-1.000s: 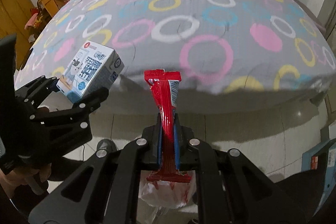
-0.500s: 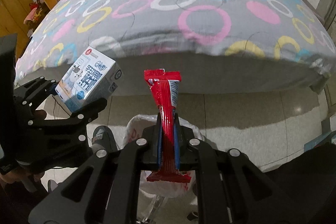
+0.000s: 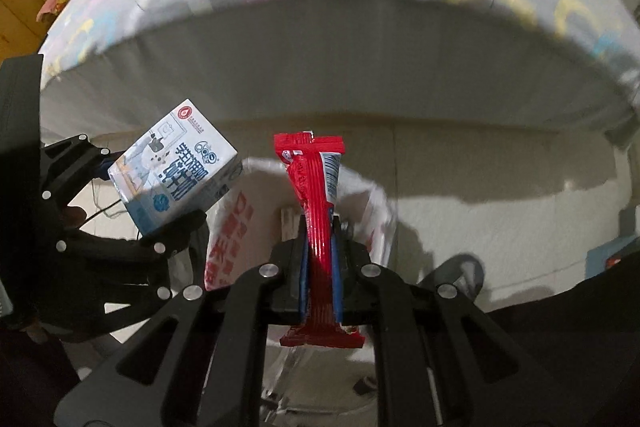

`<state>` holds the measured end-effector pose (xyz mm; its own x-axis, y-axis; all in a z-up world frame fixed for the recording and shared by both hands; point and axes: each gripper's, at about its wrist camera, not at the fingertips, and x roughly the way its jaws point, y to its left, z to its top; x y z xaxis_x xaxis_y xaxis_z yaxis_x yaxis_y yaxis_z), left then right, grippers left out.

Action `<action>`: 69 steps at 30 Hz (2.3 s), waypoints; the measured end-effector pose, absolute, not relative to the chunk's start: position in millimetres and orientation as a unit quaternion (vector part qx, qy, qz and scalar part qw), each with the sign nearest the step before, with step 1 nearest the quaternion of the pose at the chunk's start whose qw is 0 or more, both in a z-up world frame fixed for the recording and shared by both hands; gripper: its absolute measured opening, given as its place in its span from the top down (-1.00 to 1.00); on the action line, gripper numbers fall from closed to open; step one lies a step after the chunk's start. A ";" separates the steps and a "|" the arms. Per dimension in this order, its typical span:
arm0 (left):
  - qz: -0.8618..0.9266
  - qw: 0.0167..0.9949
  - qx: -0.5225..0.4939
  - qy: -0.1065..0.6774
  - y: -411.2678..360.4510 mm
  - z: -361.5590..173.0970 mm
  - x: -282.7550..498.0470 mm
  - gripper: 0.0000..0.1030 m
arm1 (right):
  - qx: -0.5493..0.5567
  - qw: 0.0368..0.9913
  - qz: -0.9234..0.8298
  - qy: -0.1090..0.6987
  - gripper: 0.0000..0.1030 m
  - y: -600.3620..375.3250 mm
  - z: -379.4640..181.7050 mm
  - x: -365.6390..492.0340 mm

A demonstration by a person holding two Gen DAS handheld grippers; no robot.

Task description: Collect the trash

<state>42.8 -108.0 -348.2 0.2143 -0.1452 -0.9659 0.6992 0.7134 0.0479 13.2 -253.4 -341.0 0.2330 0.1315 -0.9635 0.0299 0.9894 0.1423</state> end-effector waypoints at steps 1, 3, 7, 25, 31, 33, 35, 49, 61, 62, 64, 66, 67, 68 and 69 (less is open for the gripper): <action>-0.286 0.736 0.249 0.561 -109.5 -351.4 41.9 -0.24 | 0.071 0.774 0.036 0.628 0.81 -253.9 -348.8 14.2; -0.293 0.724 0.250 0.573 -113.5 -359.4 42.4 -0.24 | 0.082 0.761 0.038 0.643 0.80 -254.6 -362.8 15.9; -0.291 0.707 0.266 0.587 -117.3 -376.5 39.6 -0.25 | 0.093 0.746 0.038 0.658 0.80 -256.6 -378.0 20.7; -0.280 0.678 0.313 0.603 -117.5 -398.5 33.4 -0.80 | 0.091 0.741 0.010 0.665 -0.36 -260.1 -394.5 23.9; -0.285 0.694 0.321 0.578 -114.7 -390.4 32.6 -0.80 | 0.106 0.752 0.006 0.650 -0.41 -264.7 -380.4 22.9; -0.286 0.703 0.321 0.567 -112.3 -388.0 34.7 -0.80 | 0.112 0.756 0.004 0.644 -0.47 -265.9 -372.7 22.1; -0.283 0.717 0.324 0.548 -107.7 -383.1 36.2 -0.80 | 0.113 0.763 0.002 0.637 -0.50 -266.1 -364.0 21.5; -0.172 0.859 0.247 0.414 -58.8 -261.1 108.2 -0.80 | 0.085 0.859 -0.019 0.504 -0.70 -269.2 -221.2 38.8; -0.059 0.926 0.168 0.333 1.5 -124.3 126.0 -0.83 | 0.035 0.923 -0.004 0.384 -0.87 -233.6 -99.8 40.8; -0.051 0.929 0.165 0.329 6.8 -114.9 124.1 -0.83 | 0.028 0.927 -0.007 0.374 -0.87 -231.8 -91.4 39.5; -0.035 0.934 0.157 0.318 17.5 -93.1 114.3 -0.83 | 0.019 0.935 -0.011 0.354 -0.87 -228.7 -73.0 35.1; -0.027 0.939 0.147 0.308 26.0 -74.0 102.2 -0.84 | 0.017 0.943 -0.014 0.333 -0.87 -226.1 -54.1 27.6; -0.024 0.941 0.142 0.305 31.2 -65.5 94.7 -0.84 | 0.014 0.945 -0.017 0.326 -0.87 -225.3 -48.7 25.5; -0.021 0.943 0.138 0.303 36.4 -57.0 86.9 -0.84 | 0.012 0.948 -0.021 0.318 -0.87 -223.8 -41.2 21.3; -0.017 0.945 0.134 0.298 41.2 -48.8 78.9 -0.84 | 0.011 0.950 -0.024 0.312 -0.87 -223.4 -35.7 17.7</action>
